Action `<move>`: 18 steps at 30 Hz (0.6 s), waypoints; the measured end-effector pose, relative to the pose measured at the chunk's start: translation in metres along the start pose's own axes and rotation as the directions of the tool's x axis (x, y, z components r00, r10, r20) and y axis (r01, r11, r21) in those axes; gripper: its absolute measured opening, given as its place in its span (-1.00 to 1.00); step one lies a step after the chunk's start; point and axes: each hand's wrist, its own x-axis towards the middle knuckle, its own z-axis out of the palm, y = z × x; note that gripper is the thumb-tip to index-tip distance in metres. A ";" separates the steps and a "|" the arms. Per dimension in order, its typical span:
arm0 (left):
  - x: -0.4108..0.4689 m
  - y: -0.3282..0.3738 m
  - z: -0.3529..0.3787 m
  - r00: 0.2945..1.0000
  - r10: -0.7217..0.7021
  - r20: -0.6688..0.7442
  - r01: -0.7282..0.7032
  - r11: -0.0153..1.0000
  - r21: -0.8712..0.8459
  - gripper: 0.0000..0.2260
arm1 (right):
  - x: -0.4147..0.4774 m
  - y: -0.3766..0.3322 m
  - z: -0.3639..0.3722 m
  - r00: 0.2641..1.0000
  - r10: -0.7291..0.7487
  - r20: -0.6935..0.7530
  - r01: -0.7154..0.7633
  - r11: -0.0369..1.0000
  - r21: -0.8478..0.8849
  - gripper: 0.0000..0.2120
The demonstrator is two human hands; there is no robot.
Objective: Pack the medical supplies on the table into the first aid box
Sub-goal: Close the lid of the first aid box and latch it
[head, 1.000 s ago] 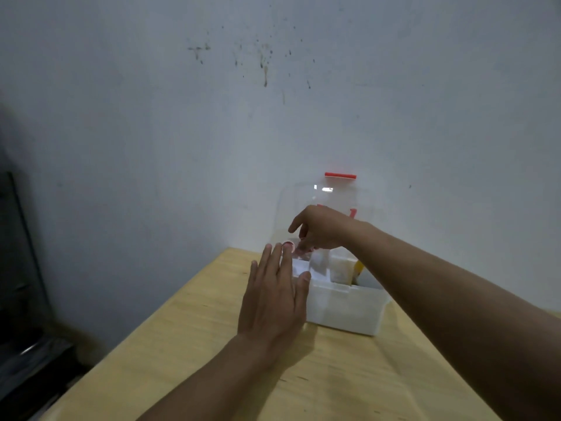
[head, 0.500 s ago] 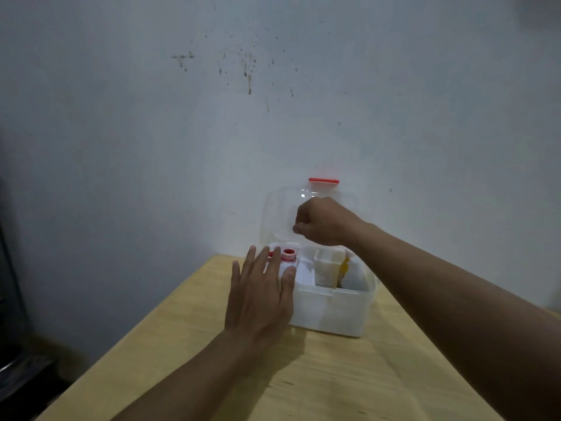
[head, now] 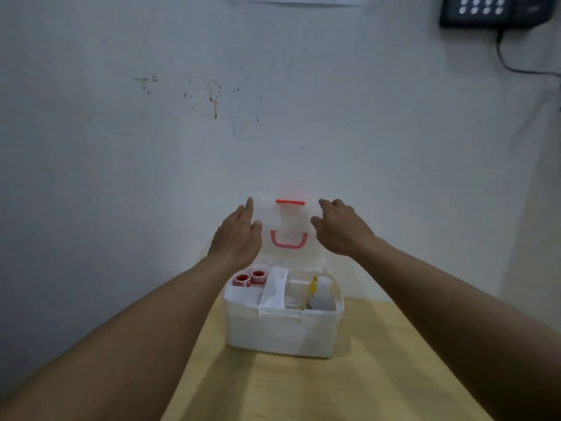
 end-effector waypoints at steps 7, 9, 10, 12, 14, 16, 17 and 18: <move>-0.021 0.002 -0.015 0.991 -0.052 -0.127 0.041 0.995 -0.090 -0.56 | -0.024 -0.001 -0.006 0.994 -0.001 -0.109 0.010 0.997 0.083 -0.57; -0.037 0.000 -0.018 0.986 -0.038 -0.160 0.014 0.989 -0.149 -0.61 | -0.042 -0.001 -0.006 0.992 -0.024 -0.124 0.035 0.995 0.091 -0.59; -0.046 -0.001 -0.019 0.984 -0.026 -0.178 -0.006 0.985 -0.173 -0.64 | -0.052 -0.002 -0.005 0.991 -0.036 -0.130 0.049 0.994 0.100 -0.60; -0.064 -0.002 -0.021 0.976 -0.012 -0.219 -0.034 0.979 -0.202 -0.70 | -0.071 -0.001 -0.005 0.993 -0.049 -0.110 0.063 0.990 0.125 -0.62; -0.080 -0.003 -0.023 0.969 -0.013 -0.248 -0.041 0.977 -0.208 -0.74 | -0.088 -0.001 -0.006 0.997 -0.049 -0.060 0.057 0.987 0.149 -0.62; -0.095 -0.006 -0.024 0.966 -0.015 -0.256 -0.037 0.980 -0.198 -0.73 | -0.102 -0.002 -0.008 0.999 -0.051 -0.013 0.053 0.986 0.159 -0.59; -0.101 -0.008 -0.024 0.967 -0.013 -0.256 -0.035 0.983 -0.180 -0.71 | -0.108 -0.003 -0.008 0.999 -0.052 0.006 0.051 0.986 0.158 -0.57; -0.106 -0.010 -0.023 0.967 -0.009 -0.254 -0.032 0.987 -0.158 -0.68 | -0.114 -0.003 -0.009 0.998 -0.055 0.026 0.050 0.987 0.154 -0.54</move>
